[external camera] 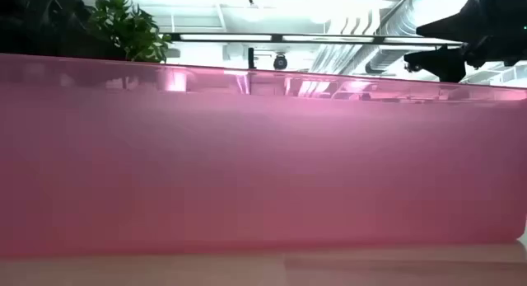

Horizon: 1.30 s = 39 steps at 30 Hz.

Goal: Pick and place pill bottles into a basket

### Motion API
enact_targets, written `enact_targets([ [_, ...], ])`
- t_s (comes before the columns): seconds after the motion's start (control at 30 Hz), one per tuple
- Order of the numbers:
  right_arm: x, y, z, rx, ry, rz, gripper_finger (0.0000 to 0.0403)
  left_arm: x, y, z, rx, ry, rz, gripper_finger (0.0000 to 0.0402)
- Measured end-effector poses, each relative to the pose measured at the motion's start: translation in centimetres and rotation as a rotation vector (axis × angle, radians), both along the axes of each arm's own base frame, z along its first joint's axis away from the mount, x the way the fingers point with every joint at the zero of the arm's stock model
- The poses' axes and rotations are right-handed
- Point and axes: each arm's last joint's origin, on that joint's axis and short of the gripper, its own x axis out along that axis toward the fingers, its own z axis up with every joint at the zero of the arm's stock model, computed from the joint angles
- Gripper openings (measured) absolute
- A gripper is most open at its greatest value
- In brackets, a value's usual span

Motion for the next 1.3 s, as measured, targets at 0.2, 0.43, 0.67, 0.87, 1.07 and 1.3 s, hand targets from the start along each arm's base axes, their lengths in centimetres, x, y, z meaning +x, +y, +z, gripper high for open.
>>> enact_targets([
  [0.2, 0.0, 0.0, 0.0, 0.0, 0.0, 0.0, 0.0312, 0.0, 0.01, -0.01, -0.013, -0.003, 0.004, 0.0328],
  [0.43, 0.02, 0.07, -0.01, 0.041, -0.007, 0.028, 0.0312, 0.02, -0.14, -0.14, -0.114, -0.012, -0.036, 0.0328],
  [0.67, 0.03, 0.14, 0.0, 0.033, -0.006, 0.051, 0.0312, 0.0, -0.07, -0.13, -0.092, -0.009, -0.012, 0.0328],
  [0.87, 0.04, 0.21, -0.01, 0.055, -0.009, 0.08, 0.0312, -0.02, 0.02, -0.13, -0.093, -0.012, 0.018, 0.0328],
  [1.07, 0.06, 0.34, -0.01, 0.055, -0.008, 0.124, 0.0312, -0.02, 0.02, -0.14, -0.096, -0.012, 0.018, 0.0328],
  [1.3, 0.06, 0.35, -0.01, 0.066, -0.009, 0.129, 0.0312, -0.01, 0.01, -0.07, -0.092, -0.017, 0.017, 0.0328],
])
